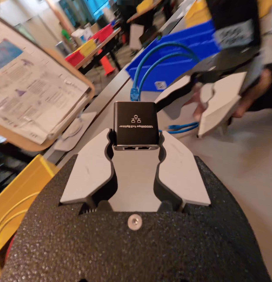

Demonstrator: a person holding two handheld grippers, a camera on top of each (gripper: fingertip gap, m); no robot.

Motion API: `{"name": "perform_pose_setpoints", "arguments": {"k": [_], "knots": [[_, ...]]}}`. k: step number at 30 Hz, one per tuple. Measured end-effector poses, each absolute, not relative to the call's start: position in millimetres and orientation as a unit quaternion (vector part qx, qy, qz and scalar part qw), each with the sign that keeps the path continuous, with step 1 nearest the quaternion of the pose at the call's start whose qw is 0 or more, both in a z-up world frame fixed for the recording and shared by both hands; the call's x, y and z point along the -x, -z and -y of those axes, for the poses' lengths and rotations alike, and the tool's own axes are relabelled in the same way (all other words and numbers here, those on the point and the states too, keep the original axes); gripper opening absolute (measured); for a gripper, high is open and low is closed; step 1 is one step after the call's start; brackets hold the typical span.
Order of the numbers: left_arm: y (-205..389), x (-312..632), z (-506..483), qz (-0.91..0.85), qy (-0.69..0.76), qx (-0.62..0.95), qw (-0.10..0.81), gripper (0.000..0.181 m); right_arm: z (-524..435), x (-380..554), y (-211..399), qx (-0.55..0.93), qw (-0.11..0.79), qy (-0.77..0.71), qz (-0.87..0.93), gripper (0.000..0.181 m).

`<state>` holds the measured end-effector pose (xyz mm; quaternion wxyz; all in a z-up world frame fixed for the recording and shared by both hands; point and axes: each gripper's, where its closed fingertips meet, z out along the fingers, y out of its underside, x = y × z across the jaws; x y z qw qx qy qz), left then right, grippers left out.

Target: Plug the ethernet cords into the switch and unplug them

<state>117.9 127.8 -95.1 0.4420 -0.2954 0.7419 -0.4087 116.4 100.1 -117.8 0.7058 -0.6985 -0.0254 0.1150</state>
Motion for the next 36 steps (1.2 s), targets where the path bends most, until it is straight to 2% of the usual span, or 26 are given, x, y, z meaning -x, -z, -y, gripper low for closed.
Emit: {"name": "perform_pose_setpoints", "arguments": {"k": [1, 4, 9, 13, 19, 21, 28, 31, 33, 36], "knots": [[91.5, -112.0, -119.5, -0.745, 0.440, 0.280, 0.416, 0.057, -98.7, -109.5, 109.6, 0.672, 0.723, -0.154, 0.027, 0.094], [94.8, -95.1, -101.8, -0.766, 0.499, 0.249, 0.320, 0.057, -91.0, -93.0, 91.1, 0.610, 0.766, -0.192, 0.066, 0.094], [111.2, -84.9, -92.9, -0.800, 0.496, 0.224, 0.253, 0.057, -90.9, -77.9, 105.1, 0.635, 0.745, -0.144, 0.147, 0.097], [115.5, -84.2, -84.6, -0.810, 0.492, 0.215, 0.233, 0.056, -93.5, -79.4, 103.8, 0.620, 0.758, -0.132, 0.155, 0.080], [122.9, -78.8, -82.6, -0.818, 0.500, 0.207, 0.197, 0.056, -95.0, -72.3, 105.4, 0.609, 0.759, -0.128, 0.193, 0.080], [126.0, -75.9, -83.4, -0.825, 0.492, 0.201, 0.191, 0.056, -94.5, -69.6, 108.0, 0.612, 0.751, -0.138, 0.205, 0.073], [115.1, -79.7, -81.0, -0.790, 0.544, 0.193, 0.206, 0.056, -89.8, -74.0, 99.0, 0.591, 0.770, -0.133, 0.199, 0.069], [95.8, -85.8, -88.8, -0.727, 0.615, 0.229, 0.199, 0.067, -82.6, -89.1, 87.9, 0.565, 0.798, -0.121, 0.170, 0.068], [87.3, -91.8, -95.0, -0.674, 0.667, 0.278, 0.150, 0.068, -76.5, -100.0, 82.1, 0.549, 0.815, -0.097, 0.157, 0.068], [97.5, -97.0, -87.1, -0.626, 0.704, 0.336, 0.021, 0.069, -74.6, -102.5, 81.7, 0.550, 0.816, -0.065, 0.165, 0.068]]}}
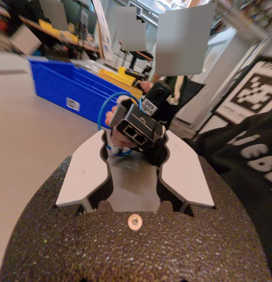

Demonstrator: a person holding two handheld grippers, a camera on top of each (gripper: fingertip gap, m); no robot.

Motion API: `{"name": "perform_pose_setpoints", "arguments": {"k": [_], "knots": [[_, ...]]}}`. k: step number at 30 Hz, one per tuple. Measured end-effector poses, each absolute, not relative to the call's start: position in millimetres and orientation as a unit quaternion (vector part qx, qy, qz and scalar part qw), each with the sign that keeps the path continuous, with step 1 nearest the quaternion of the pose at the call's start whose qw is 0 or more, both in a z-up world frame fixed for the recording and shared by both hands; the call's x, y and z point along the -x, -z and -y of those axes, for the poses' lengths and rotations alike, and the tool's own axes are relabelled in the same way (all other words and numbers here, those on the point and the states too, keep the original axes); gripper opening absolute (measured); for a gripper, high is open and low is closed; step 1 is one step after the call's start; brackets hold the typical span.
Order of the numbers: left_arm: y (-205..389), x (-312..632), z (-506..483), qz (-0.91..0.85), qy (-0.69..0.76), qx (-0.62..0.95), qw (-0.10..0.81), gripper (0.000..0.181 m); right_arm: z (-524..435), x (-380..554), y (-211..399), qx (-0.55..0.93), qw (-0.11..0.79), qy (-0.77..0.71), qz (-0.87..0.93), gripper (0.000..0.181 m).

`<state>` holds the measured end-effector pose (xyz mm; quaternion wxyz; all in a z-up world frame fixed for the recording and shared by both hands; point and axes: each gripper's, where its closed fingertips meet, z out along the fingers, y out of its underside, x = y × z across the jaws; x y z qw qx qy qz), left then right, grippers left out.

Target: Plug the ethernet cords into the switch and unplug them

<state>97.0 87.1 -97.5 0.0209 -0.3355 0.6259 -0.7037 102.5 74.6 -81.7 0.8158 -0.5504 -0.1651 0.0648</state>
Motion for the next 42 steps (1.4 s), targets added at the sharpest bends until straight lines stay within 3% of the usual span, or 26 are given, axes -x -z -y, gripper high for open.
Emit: {"name": "perform_pose_setpoints", "arguments": {"k": [5, 7, 9, 15, 24, 27, 35, 40, 42], "knots": [[112.9, -85.7, -53.5, -0.576, 0.712, 0.344, -0.208, 0.048, -84.4, -92.9, 92.9, 0.580, 0.789, -0.020, 0.199, 0.068], [113.3, -93.8, -55.5, -0.545, 0.724, 0.361, -0.219, 0.031, -86.6, -93.4, 96.5, 0.591, 0.781, -0.008, 0.201, 0.068], [119.2, -92.9, -55.2, -0.548, 0.705, 0.380, -0.242, 0.028, -87.4, -94.3, 102.5, 0.606, 0.767, 0.004, 0.211, 0.068], [124.7, -81.4, -51.5, -0.598, 0.644, 0.417, -0.234, 0.026, -87.1, -90.1, 117.0, 0.642, 0.725, 0.038, 0.247, 0.069], [116.0, -77.6, -54.4, -0.586, 0.662, 0.393, -0.251, 0.024, -93.7, -87.9, 115.0, 0.649, 0.713, 0.070, 0.256, 0.069], [99.4, -95.3, -63.6, -0.561, 0.716, 0.382, -0.164, 0.029, -99.1, -99.0, 101.2, 0.636, 0.746, 0.062, 0.185, 0.069], [91.0, -126.9, -93.5, -0.604, 0.686, 0.349, 0.207, 0.058, -97.7, -138.7, 99.4, 0.634, 0.772, 0.016, 0.041, 0.069], [94.0, -119.4, -114.9, -0.690, 0.469, 0.177, 0.522, 0.073, -88.7, -148.3, 104.4, 0.644, 0.759, -0.095, -0.007, 0.068], [101.8, -117.7, -108.6, -0.702, 0.374, 0.091, 0.600, 0.067, -89.8, -140.2, 101.5, 0.638, 0.759, -0.129, -0.006, 0.068]]}}
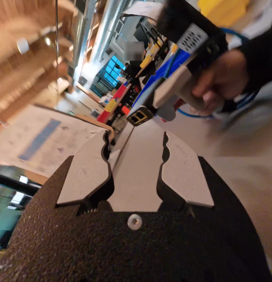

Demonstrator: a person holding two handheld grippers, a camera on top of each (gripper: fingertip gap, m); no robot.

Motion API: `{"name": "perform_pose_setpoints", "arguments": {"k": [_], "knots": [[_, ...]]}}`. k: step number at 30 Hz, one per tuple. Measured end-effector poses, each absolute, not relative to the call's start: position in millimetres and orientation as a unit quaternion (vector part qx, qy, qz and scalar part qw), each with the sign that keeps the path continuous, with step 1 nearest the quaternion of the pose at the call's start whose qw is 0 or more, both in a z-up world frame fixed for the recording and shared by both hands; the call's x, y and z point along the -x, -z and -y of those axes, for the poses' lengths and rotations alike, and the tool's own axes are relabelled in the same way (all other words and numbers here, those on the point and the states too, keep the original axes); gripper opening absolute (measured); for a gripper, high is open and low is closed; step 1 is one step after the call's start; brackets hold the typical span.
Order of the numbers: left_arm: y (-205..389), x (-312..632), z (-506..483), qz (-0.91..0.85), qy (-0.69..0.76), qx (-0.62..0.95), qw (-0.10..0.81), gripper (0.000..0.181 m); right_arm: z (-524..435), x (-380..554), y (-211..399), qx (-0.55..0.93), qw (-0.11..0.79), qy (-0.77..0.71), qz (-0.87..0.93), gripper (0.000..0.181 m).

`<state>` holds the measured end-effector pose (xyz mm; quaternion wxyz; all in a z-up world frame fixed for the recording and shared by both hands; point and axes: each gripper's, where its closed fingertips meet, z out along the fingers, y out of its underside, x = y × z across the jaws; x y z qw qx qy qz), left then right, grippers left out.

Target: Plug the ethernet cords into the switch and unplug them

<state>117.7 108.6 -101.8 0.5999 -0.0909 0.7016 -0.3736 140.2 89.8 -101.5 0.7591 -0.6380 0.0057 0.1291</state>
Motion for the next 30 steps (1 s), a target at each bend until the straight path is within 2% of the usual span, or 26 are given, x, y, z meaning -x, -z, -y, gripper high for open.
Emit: {"name": "perform_pose_setpoints", "arguments": {"k": [5, 7, 8, 12, 14, 22, 24, 27, 30], "knots": [[103.4, -122.0, -87.5, -0.679, 0.292, 0.022, 0.673, 0.063, -99.0, -112.1, 97.0, 0.638, 0.737, -0.222, 0.002, 0.068], [94.9, -118.5, -90.4, -0.664, 0.303, 0.021, 0.684, 0.034, -98.0, -107.9, 99.0, 0.641, 0.733, -0.227, 0.015, 0.068], [93.0, -116.5, -90.5, -0.662, 0.307, 0.015, 0.683, 0.030, -97.5, -104.3, 100.7, 0.646, 0.726, -0.234, 0.024, 0.068], [94.6, -115.4, -81.8, -0.668, 0.299, -0.003, 0.682, 0.035, -98.3, -86.6, 101.7, 0.659, 0.707, -0.248, 0.065, 0.068], [98.7, -114.8, -77.8, -0.678, 0.290, -0.016, 0.676, 0.029, -99.3, -81.0, 104.6, 0.664, 0.701, -0.248, 0.076, 0.069], [99.1, -103.5, -65.9, -0.709, 0.292, -0.066, 0.639, 0.025, -89.5, -73.2, 96.6, 0.623, 0.703, -0.332, 0.084, 0.068], [99.1, -98.2, -59.3, -0.716, 0.300, -0.083, 0.625, 0.025, -82.1, -78.2, 83.3, 0.581, 0.723, -0.366, 0.070, 0.075], [96.2, -91.8, -50.8, -0.720, 0.321, -0.101, 0.607, 0.025, -74.3, -72.0, 84.2, 0.577, 0.695, -0.421, 0.082, 0.082], [91.5, -83.8, -43.6, -0.721, 0.360, -0.119, 0.580, 0.025, -68.5, -63.1, 82.8, 0.572, 0.685, -0.439, 0.110, 0.082]]}}
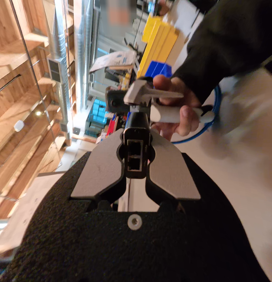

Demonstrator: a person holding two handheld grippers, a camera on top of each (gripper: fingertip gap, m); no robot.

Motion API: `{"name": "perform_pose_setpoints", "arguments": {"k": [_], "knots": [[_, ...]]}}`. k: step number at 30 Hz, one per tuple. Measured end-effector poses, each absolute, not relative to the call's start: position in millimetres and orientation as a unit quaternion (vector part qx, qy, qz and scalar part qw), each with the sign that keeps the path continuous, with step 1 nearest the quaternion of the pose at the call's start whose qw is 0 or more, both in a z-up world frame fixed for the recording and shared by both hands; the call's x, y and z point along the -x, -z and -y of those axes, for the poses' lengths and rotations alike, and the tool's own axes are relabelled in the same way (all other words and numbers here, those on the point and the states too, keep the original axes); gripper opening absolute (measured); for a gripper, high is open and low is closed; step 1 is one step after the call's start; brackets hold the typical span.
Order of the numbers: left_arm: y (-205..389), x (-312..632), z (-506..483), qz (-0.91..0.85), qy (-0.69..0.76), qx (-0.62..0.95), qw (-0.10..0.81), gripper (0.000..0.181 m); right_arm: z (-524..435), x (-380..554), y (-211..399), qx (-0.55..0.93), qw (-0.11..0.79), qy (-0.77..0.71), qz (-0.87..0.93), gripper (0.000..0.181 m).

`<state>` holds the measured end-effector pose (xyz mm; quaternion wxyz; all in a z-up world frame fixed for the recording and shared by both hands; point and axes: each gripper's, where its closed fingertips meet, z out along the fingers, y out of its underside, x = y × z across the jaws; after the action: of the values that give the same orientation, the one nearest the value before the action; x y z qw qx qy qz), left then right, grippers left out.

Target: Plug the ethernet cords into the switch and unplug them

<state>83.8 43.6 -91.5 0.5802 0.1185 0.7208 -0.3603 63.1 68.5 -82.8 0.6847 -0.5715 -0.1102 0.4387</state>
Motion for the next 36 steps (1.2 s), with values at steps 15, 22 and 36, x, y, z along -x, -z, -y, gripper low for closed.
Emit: {"name": "perform_pose_setpoints", "arguments": {"k": [15, 22, 36], "knots": [[92.6, -117.1, -87.9, -0.737, 0.396, 0.077, 0.542, 0.046, -79.2, -109.7, 74.5, 0.607, 0.772, -0.144, 0.124, 0.066], [100.2, -121.8, -80.3, -0.651, 0.654, 0.343, 0.174, 0.060, -69.9, -132.4, 71.6, 0.582, 0.799, 0.040, 0.142, 0.066], [123.2, -116.7, -62.8, -0.519, 0.708, 0.441, -0.188, 0.026, -89.6, -114.3, 118.0, 0.655, 0.710, 0.100, 0.238, 0.066]]}}
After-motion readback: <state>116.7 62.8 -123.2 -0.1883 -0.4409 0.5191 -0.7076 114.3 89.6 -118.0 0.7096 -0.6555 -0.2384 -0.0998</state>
